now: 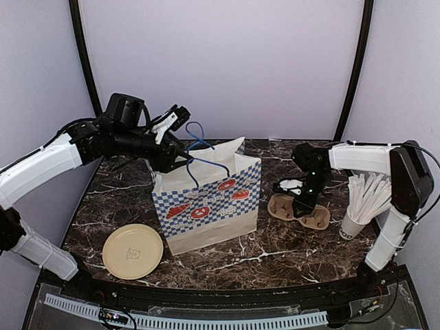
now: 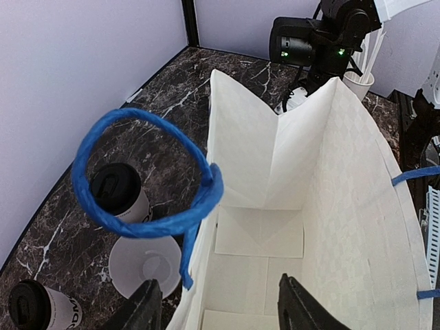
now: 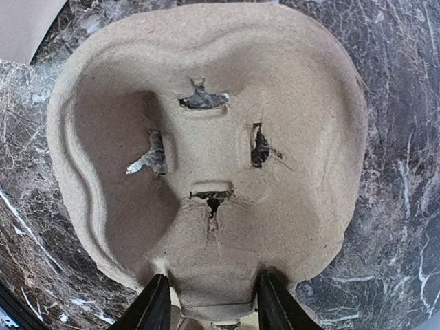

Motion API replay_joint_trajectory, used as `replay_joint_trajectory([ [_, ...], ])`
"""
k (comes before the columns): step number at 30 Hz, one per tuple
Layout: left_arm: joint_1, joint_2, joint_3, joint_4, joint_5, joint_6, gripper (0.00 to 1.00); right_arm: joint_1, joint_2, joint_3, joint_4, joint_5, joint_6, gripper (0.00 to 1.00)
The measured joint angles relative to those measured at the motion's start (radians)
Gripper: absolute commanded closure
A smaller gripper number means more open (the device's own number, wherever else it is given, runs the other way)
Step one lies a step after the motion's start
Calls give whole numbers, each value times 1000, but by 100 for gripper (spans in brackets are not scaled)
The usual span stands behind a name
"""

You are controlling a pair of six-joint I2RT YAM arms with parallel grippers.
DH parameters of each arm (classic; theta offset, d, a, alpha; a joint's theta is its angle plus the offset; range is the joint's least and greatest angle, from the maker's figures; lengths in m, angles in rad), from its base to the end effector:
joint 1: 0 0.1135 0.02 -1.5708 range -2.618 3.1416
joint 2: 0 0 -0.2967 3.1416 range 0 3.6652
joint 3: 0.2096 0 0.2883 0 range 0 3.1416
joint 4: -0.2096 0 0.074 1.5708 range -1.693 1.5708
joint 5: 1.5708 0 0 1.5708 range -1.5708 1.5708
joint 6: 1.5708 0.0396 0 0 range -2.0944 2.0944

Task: Pack the takeout coffee

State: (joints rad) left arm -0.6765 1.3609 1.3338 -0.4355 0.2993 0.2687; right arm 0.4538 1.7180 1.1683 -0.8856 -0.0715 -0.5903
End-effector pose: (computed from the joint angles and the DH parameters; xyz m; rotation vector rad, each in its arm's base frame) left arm 0.2592 -0.2231 0.4061 1.1024 1.7365 -0.5590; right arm 0.3139 0.1563 0.1984 -1.5023 2.5969 0.0932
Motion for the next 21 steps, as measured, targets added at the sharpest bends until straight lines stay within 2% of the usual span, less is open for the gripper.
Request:
replay_joint_trajectory([
  [9, 0, 0, 0, 0, 3, 0, 39, -3, 6, 0, 2, -11, -3, 73],
  [16, 0, 0, 0, 1, 31, 0, 40, -3, -5, 13, -18, -20, 0, 73],
  [21, 0, 1, 5, 2, 50, -1, 41, -3, -93, 79, -65, -23, 8, 72],
])
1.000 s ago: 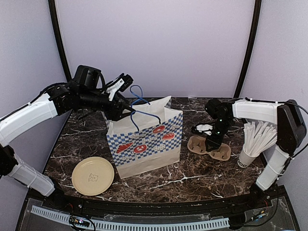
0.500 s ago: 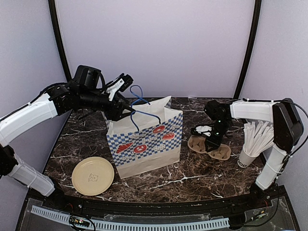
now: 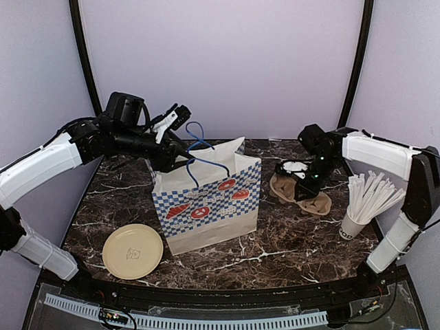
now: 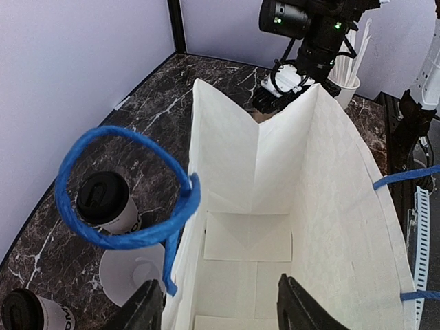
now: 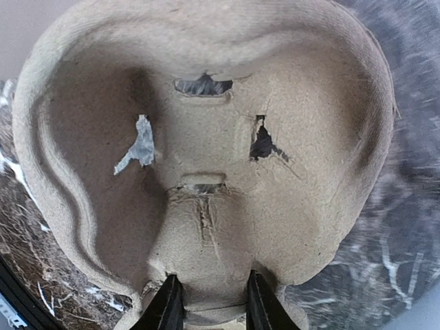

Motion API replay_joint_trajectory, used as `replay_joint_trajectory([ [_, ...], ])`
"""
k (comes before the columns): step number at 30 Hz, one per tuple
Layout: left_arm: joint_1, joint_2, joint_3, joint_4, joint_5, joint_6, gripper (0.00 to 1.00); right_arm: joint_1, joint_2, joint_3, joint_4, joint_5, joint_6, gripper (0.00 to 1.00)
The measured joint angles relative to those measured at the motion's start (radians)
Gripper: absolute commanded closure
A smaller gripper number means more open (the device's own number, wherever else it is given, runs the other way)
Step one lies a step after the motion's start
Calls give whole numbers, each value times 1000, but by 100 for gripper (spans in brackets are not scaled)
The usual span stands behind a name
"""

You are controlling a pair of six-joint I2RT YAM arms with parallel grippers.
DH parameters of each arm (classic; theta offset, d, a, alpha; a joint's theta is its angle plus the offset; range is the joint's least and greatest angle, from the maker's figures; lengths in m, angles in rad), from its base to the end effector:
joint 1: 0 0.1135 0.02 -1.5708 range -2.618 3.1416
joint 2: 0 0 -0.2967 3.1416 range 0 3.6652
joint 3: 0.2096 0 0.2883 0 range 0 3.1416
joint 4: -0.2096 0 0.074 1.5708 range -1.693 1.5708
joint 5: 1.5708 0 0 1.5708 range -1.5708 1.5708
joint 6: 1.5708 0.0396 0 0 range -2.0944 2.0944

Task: Pack the takeout coffee

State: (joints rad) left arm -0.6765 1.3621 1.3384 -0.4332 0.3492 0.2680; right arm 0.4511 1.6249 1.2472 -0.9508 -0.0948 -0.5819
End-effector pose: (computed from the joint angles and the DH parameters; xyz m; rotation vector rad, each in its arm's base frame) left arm 0.2579 -0.2245 0.4080 1.1274 1.7145 -0.6099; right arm 0.3111 0.1549 0.2514 -1.4425 2.5062 0.1139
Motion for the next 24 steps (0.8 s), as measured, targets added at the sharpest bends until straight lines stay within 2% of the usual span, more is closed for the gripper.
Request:
replay_joint_trajectory([
  [7, 0, 50, 67, 10, 38, -3, 49, 21, -130, 174, -64, -32, 10, 70],
  [15, 0, 158, 178, -5, 55, -7, 56, 163, -168, 533, -120, -86, -10, 70],
  [17, 0, 167, 194, -16, 53, -8, 62, 196, -169, 601, -122, -106, -13, 70],
  [21, 0, 168, 216, -31, 50, -11, 85, 251, -164, 691, -131, -143, -21, 69],
  [24, 0, 175, 240, -47, 52, -11, 95, 301, -145, 747, -129, -175, -30, 69],
])
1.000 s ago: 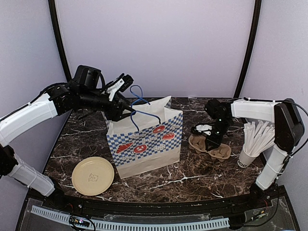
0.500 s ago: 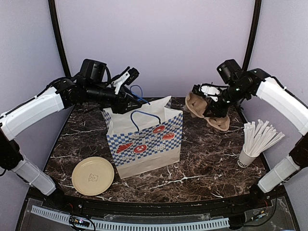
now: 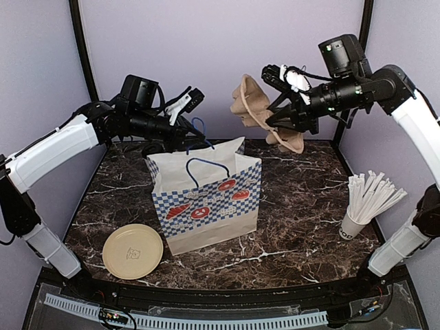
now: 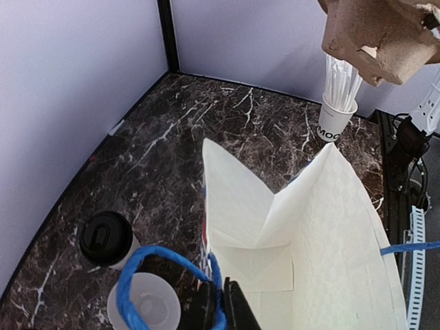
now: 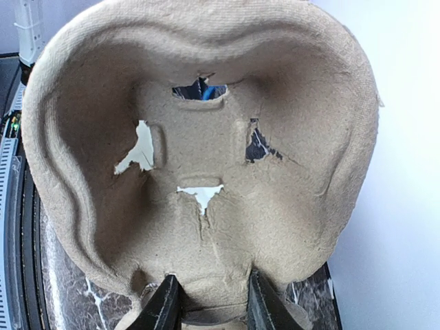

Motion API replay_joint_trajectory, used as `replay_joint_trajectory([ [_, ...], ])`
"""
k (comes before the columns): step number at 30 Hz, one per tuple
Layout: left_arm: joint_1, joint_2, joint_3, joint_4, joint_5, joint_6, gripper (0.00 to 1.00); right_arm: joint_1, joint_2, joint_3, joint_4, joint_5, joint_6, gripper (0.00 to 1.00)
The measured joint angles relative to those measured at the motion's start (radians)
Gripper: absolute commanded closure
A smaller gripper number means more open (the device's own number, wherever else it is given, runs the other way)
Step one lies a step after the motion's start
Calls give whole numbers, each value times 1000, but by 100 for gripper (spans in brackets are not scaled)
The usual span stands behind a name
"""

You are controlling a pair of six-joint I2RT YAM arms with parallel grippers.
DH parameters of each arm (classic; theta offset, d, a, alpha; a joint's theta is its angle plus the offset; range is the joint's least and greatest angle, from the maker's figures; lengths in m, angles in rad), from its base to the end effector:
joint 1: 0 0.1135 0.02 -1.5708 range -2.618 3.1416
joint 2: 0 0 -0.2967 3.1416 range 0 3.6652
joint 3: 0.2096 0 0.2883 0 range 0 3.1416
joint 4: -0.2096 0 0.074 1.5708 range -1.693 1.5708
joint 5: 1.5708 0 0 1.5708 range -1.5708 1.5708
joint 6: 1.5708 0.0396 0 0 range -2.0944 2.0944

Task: Pack the takeout coffee

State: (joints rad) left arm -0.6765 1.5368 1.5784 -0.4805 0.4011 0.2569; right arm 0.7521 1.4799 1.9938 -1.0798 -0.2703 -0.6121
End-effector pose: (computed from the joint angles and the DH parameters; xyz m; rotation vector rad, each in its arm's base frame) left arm 0.2938 -0.2557 0.4348 1.1413 1.6858 -0.6686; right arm 0.2146 0.2153 0.5397 -1.4665 1.5532 0.3708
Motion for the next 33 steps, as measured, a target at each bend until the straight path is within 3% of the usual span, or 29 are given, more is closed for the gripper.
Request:
replay_joint_trajectory([
  [2, 0, 13, 19, -6, 7, -2, 99, 33, 30, 50, -4, -14, -3, 70],
  [6, 0, 33, 30, -9, 44, -3, 100, 110, 110, 150, 1, -51, -8, 69],
  [18, 0, 42, 31, -8, 285, -37, 100, 380, 218, 170, -38, -63, -86, 69],
  [22, 0, 42, 31, -9, 365, -45, 100, 412, 227, 171, -45, -45, -106, 69],
  [33, -1, 41, 26, -8, 410, -61, 100, 411, 237, 169, -39, 36, -121, 71],
])
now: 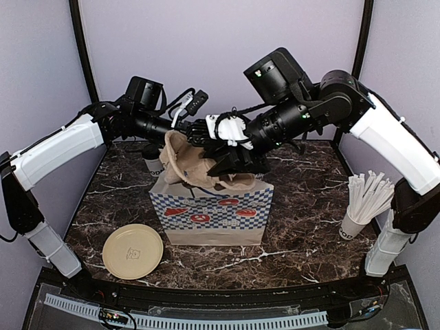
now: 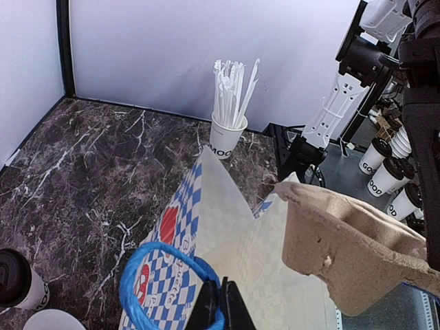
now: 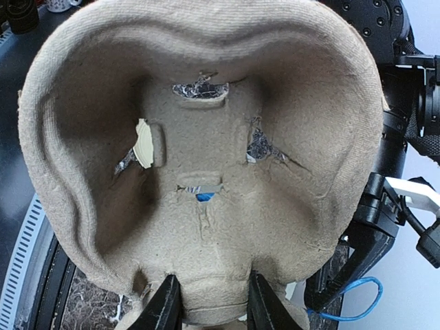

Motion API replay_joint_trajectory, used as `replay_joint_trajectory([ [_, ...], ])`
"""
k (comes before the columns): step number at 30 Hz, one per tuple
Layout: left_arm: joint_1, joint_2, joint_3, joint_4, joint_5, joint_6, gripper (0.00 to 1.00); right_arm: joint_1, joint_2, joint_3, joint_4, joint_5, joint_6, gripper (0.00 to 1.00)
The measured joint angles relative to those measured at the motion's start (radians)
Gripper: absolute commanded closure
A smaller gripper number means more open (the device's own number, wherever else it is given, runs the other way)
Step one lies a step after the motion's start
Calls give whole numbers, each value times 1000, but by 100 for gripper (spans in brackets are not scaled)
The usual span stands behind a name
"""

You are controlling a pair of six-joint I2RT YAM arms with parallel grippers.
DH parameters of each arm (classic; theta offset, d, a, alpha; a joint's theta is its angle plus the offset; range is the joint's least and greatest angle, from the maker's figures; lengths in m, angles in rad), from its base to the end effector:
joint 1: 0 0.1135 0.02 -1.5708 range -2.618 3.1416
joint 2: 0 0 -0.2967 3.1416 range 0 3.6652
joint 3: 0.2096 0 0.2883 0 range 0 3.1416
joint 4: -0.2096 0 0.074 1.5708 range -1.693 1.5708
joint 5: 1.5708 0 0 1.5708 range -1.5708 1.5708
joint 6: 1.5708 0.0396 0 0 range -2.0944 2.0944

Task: Pack the takeout coffee

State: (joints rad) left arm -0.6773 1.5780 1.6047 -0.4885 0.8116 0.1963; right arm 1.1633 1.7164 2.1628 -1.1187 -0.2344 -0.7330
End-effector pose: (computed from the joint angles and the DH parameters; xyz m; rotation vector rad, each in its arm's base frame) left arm 0.2883 -0.2687 0.4326 1.3186 1.5755 -1.1213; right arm 0.1420 0.3521 0.5128 -1.9143 1.2161 0.4935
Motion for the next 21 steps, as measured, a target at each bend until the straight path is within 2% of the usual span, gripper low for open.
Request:
replay_joint_trajectory([
  [10, -1, 0, -9, 0, 1, -11, 100, -8, 2, -106, 68, 53, -11, 72],
  [21, -2, 0, -9, 0, -11, -13, 100, -13, -8, -61, 62, 52, -10, 71],
])
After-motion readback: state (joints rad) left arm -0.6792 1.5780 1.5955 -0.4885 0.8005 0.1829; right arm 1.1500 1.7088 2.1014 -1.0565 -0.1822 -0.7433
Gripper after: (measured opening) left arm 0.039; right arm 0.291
